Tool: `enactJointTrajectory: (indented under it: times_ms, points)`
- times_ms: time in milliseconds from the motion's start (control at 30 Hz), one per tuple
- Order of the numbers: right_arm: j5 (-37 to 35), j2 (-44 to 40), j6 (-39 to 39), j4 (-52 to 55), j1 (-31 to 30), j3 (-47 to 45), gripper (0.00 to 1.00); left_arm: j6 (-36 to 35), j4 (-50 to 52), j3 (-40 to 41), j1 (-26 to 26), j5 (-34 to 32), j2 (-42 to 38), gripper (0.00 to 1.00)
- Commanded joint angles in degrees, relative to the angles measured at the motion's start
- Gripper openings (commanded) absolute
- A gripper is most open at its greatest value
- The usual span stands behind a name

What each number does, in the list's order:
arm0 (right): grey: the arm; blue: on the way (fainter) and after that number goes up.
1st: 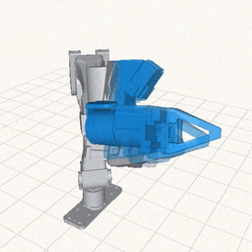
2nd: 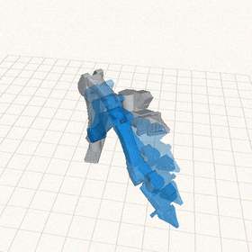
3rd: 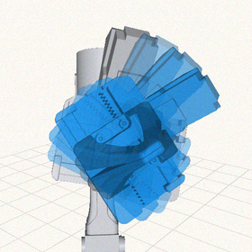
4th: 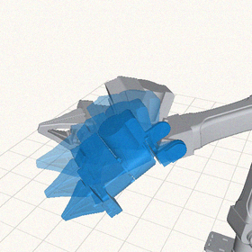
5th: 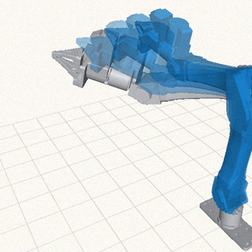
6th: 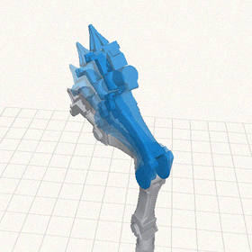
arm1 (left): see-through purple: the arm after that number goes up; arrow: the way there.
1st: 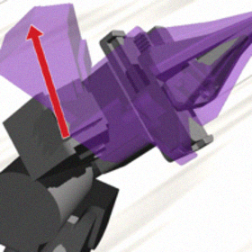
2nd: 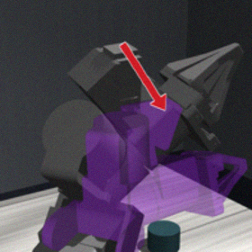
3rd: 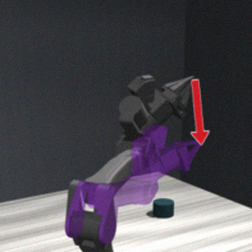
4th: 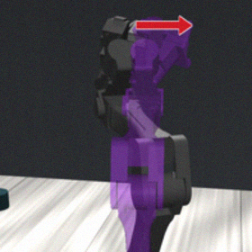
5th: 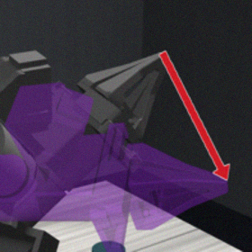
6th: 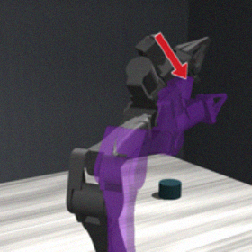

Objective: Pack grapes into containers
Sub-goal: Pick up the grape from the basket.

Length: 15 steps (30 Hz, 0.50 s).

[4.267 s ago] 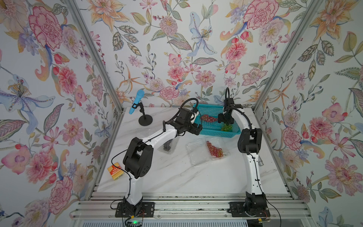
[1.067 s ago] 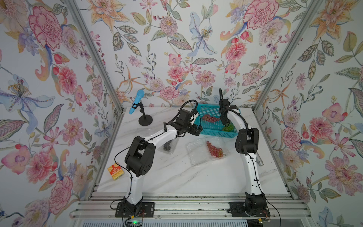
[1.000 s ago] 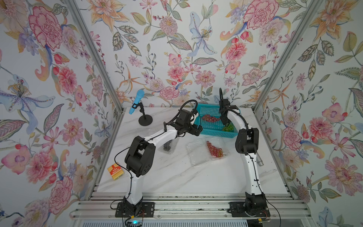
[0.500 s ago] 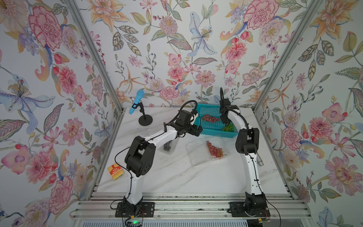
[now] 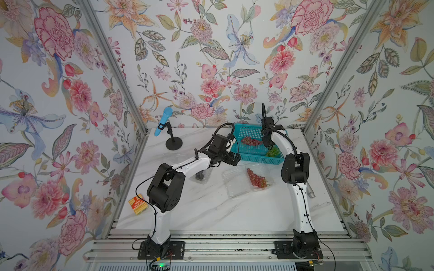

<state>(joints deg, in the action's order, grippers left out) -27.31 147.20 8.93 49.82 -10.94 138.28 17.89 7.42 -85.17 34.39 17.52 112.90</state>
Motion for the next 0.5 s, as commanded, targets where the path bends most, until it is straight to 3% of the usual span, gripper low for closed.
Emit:
enactJointTrajectory:
  times_ms: [0,467]
  points:
    - [1.1,-5.3,-1.6,0.4,-1.4,-1.3,0.00,-1.3,-1.0,1.2,-0.7,-1.4,-4.0,1.00]
    - [6.5,-21.2,-7.7,0.4,-6.1,-13.2,0.00,-1.4,-4.8,8.3,-0.6,-0.4,-11.0,1.00]
